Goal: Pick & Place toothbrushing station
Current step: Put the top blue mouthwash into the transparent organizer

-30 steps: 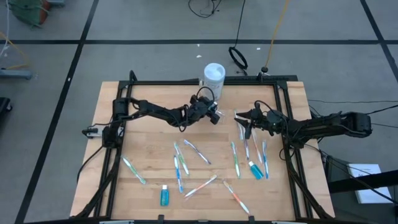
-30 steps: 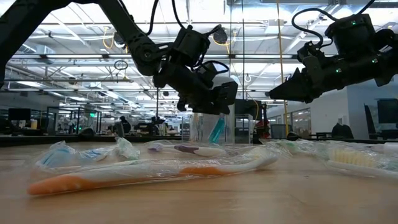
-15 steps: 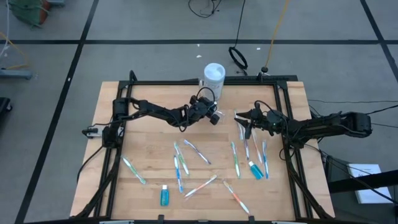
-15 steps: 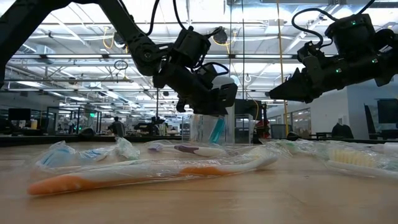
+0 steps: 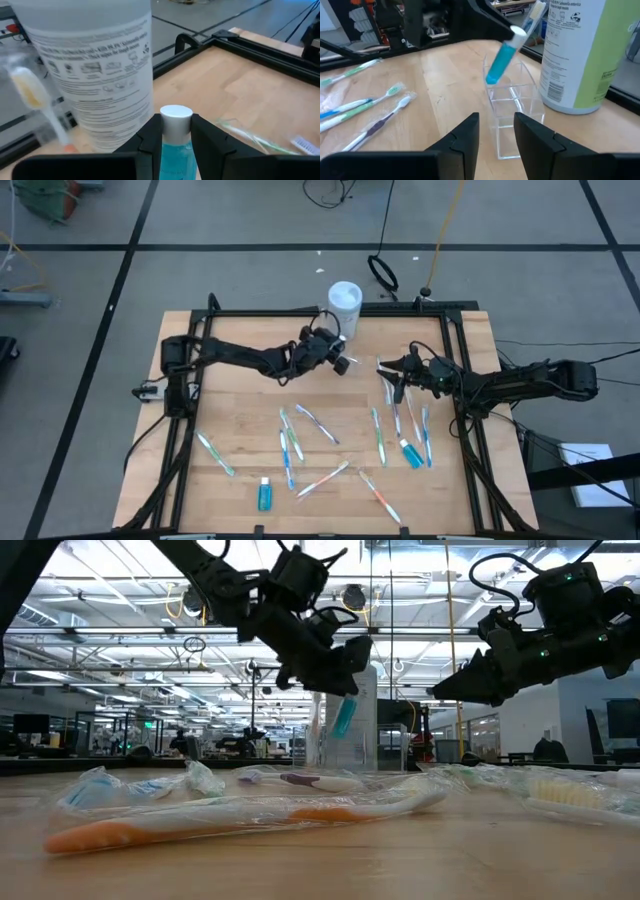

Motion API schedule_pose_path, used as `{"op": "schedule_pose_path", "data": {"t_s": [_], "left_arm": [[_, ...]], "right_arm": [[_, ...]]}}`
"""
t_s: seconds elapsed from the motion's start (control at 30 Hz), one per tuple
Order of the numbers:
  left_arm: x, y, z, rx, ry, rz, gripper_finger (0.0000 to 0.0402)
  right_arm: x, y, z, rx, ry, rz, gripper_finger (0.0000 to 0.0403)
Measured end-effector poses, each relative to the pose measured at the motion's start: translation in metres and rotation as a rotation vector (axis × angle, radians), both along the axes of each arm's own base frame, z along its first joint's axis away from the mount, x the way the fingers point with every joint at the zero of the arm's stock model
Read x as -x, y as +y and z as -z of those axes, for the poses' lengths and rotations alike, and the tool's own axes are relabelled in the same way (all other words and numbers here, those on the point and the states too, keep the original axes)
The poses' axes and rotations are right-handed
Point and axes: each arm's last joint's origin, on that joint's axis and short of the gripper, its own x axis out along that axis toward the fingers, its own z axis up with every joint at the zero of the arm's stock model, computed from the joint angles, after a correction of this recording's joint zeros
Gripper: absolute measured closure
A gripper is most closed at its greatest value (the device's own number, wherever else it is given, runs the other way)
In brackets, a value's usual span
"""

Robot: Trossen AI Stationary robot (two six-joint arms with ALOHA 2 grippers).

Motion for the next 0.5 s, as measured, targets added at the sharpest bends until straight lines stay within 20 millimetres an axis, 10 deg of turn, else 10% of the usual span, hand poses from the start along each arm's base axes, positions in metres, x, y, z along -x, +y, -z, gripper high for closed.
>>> {"op": "schedule_pose_path", "data": {"t_s": [0.5], "left_arm": [[0.008,-0.010,-0.001,0.047,0.101,0.007,0.0314]], "right_arm": [[0.000,0.000,0.000,-0.035,-0.013,0.007,0.0289]]}}
